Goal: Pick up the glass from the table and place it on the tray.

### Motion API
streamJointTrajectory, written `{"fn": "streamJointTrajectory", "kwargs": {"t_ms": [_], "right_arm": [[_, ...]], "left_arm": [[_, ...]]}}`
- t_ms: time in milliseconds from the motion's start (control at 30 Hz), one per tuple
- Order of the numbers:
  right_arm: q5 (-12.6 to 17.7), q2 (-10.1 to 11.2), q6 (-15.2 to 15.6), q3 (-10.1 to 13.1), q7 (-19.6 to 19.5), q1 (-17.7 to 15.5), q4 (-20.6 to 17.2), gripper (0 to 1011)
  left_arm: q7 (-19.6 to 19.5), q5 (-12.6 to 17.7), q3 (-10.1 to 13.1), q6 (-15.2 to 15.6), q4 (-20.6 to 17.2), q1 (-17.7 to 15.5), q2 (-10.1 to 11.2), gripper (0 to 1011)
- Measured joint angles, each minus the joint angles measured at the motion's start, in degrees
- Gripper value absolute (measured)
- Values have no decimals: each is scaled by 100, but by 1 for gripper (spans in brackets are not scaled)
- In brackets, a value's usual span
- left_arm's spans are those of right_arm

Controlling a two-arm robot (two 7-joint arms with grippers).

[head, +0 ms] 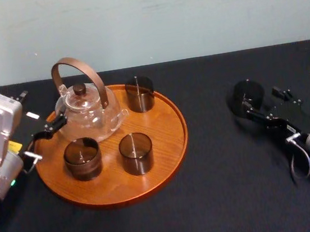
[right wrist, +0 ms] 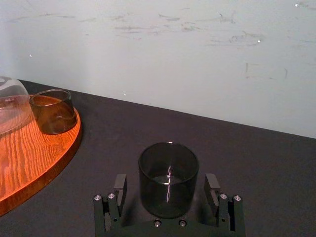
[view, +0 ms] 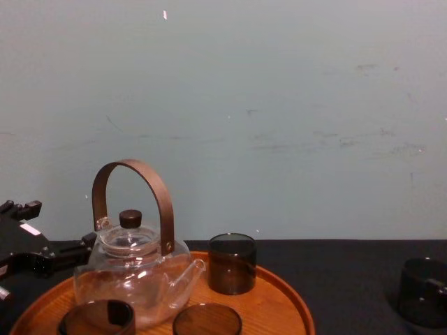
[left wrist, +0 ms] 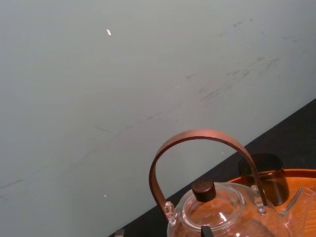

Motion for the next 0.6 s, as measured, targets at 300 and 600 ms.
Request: {"fn": "streamJointTrajectory", "kwargs": {"t_ms": [300,600], "right_arm": [[-37,-65,17,-59,62,277,330,1002],[-49,-108,22,-110,129,503,628,1002]], "left_arm": [[0,0,0,0,0,0,0,1001],[0,0,0,0,0,0,0,1001]]}}
